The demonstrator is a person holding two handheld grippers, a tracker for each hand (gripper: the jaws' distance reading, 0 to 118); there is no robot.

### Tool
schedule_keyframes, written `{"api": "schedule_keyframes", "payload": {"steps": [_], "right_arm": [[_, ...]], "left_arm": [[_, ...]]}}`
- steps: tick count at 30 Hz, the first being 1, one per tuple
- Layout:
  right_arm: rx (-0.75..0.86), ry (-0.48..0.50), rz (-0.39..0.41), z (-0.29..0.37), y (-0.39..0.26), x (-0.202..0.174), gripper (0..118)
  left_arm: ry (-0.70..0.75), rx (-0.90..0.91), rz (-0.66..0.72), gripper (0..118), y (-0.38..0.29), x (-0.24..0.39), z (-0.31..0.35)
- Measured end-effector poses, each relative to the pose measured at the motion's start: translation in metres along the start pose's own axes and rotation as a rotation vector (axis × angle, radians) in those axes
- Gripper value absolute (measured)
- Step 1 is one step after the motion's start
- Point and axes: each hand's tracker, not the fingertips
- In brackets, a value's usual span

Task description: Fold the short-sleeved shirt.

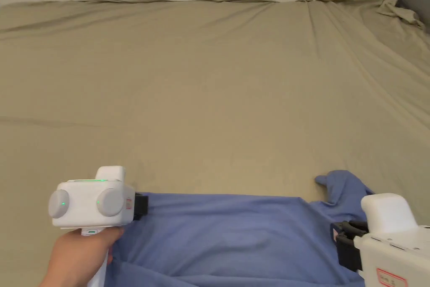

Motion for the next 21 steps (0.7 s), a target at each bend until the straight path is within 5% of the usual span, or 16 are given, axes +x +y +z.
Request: {"api": "schedule_keyframes", "payload": {"steps": [1, 2, 5, 8, 9, 11, 15, 21], "right_arm": [[-0.02, -0.028, -0.002, -0.005, 0.0, 0.001, 3], [-0.031, -0.052, -0.006, -0.01, 0.001, 0.002, 3], [-0.038, -0.078, -0.034, -0.023, 0.005, 0.011, 3], [-0.028, -0.134, -0.049, -0.035, 0.013, 0.018, 3], [-0.015, -0.153, -0.06, -0.039, 0.016, 0.02, 19], [0.01, -0.182, -0.081, -0.046, 0.025, 0.027, 113], [0.029, -0.231, -0.084, -0.076, 0.03, 0.047, 118], [-0.235, -0.257, -0.074, -0.133, 0.047, 0.094, 118]], "left_arm": [[-0.059, 0.018, -0.037, 14, 0.001, 0.004, 0.007], [-0.102, 0.025, -0.033, 3, 0.001, 0.007, 0.01], [-0.065, 0.062, -0.094, 3, -0.001, 0.024, 0.035], [-0.147, 0.08, 0.005, 3, -0.003, 0.025, 0.057], [-0.157, 0.086, 0.035, 3, -0.003, 0.024, 0.062], [-0.168, 0.109, 0.074, 3, -0.006, 0.024, 0.076], [-0.173, 0.12, 0.069, 3, -0.013, 0.03, 0.094], [-0.182, 0.107, 0.061, 3, -0.012, 0.029, 0.088]]}}
